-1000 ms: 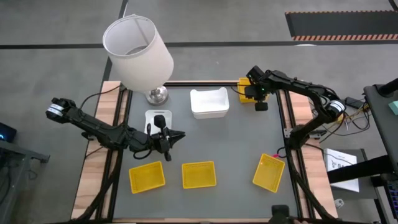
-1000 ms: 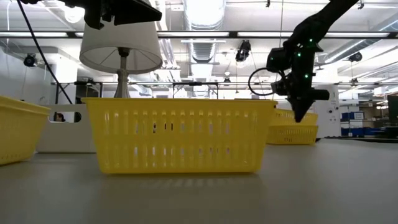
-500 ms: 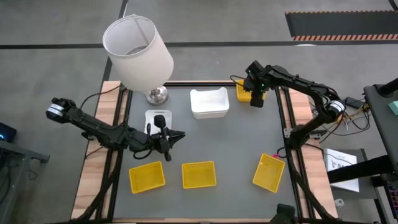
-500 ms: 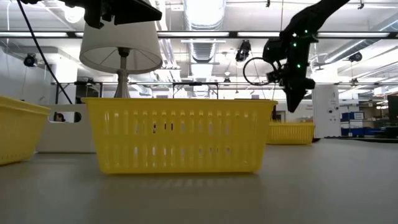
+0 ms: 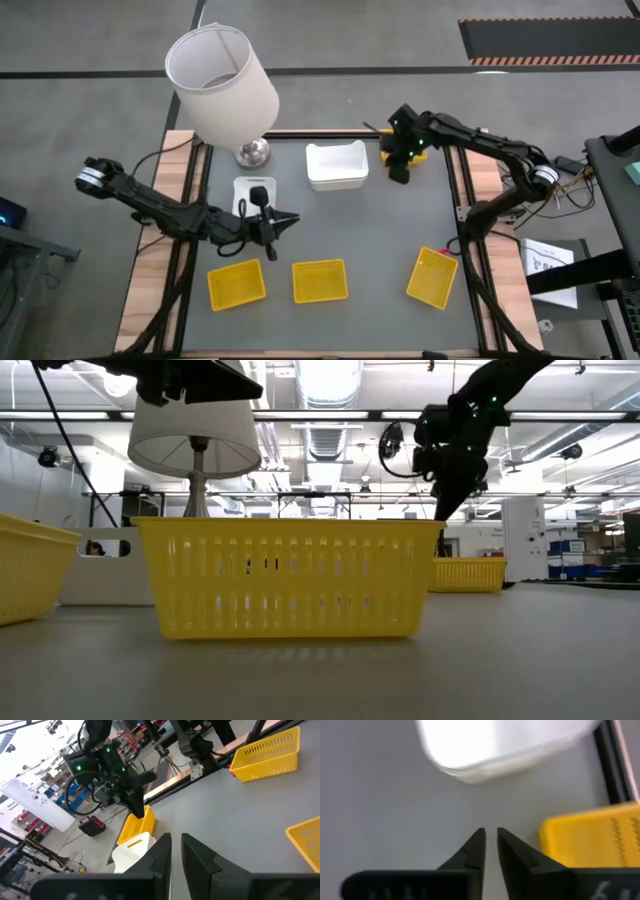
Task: Stack baskets by color
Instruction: Stack the white bin on the stacked white bins
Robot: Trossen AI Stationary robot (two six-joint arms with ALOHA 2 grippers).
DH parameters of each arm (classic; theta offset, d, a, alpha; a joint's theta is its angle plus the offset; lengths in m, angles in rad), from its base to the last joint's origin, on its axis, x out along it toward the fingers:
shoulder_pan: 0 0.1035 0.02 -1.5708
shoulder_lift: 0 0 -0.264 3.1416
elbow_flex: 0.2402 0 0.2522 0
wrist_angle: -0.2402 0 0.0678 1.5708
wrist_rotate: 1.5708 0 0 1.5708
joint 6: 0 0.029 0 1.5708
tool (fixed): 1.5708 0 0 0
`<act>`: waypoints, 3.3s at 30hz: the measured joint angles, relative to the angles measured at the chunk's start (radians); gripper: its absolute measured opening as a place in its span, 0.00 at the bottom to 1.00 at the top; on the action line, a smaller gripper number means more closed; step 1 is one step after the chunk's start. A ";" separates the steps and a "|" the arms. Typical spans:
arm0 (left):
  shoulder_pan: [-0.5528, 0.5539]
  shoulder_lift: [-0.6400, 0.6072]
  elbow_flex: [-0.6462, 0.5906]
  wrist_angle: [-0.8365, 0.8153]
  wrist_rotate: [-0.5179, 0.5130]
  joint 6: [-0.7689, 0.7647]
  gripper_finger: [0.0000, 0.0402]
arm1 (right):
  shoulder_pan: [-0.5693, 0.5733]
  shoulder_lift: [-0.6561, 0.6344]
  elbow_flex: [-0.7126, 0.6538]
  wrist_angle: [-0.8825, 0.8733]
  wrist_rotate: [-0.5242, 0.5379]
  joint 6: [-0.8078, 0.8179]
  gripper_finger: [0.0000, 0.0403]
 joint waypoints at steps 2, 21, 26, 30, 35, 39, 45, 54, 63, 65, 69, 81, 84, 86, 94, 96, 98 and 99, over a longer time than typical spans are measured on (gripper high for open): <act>0.000 0.012 0.000 0.001 0.000 -0.001 0.07 | 0.051 -0.018 -0.024 0.025 0.000 0.003 0.04; 0.000 0.052 0.000 0.082 -0.006 -0.002 0.07 | 0.483 -0.287 -0.247 0.400 0.002 0.188 0.02; 0.000 0.052 0.000 0.079 -0.006 -0.003 0.07 | 0.539 -0.327 -0.337 0.553 0.045 0.188 0.02; 0.000 0.052 0.000 0.079 -0.014 -0.026 0.07 | 0.551 -0.347 -0.398 0.679 0.063 0.159 0.02; 0.000 0.052 0.000 0.079 -0.022 -0.073 0.07 | 0.551 -0.360 -0.479 0.880 0.053 0.088 0.02; 0.000 0.052 0.000 0.076 -0.074 -0.147 0.07 | 0.551 -0.371 -0.501 0.921 0.053 0.048 0.02; 0.000 0.052 0.000 0.051 -0.103 -0.248 0.07 | 0.551 -0.379 -0.510 0.913 0.052 0.053 0.02; 0.000 0.052 0.000 0.041 -0.140 -0.361 0.07 | 0.551 -0.378 -0.514 0.870 0.053 0.082 0.02; -0.001 0.052 0.000 0.018 -0.147 -0.383 0.07 | 0.551 -0.378 -0.514 0.831 0.053 0.086 0.02; -0.002 0.050 0.000 -0.010 -0.147 -0.405 0.07 | 0.551 -0.378 -0.514 0.832 0.053 0.086 0.02; -0.003 0.037 0.000 -0.075 -0.146 -0.487 0.07 | 0.551 -0.378 -0.514 0.818 0.053 0.086 0.02; -0.003 0.035 0.000 -0.142 -0.146 -0.673 0.07 | 0.551 -0.378 -0.514 0.807 0.054 0.086 0.02; -0.001 0.034 0.000 -0.165 -0.146 -0.735 0.07 | 0.551 -0.378 -0.514 0.807 0.054 0.086 0.02; 0.001 0.034 0.003 -0.181 -0.146 -0.790 0.07 | 0.551 -0.378 -0.514 0.806 0.054 0.086 0.02; 0.025 0.034 0.169 -0.639 -0.139 -1.220 0.06 | 0.551 -0.378 -0.514 0.806 0.054 0.086 0.02; 0.033 0.037 0.213 -0.774 -0.137 -1.363 0.06 | 0.551 -0.378 -0.514 0.806 0.054 0.086 0.02; 0.041 0.045 0.250 -0.880 -0.115 -1.467 0.06 | 0.551 -0.378 -0.514 0.806 0.054 0.086 0.02; 0.046 0.051 0.268 -0.917 -0.097 -1.502 0.06 | 0.551 -0.378 -0.514 0.806 0.054 0.086 0.02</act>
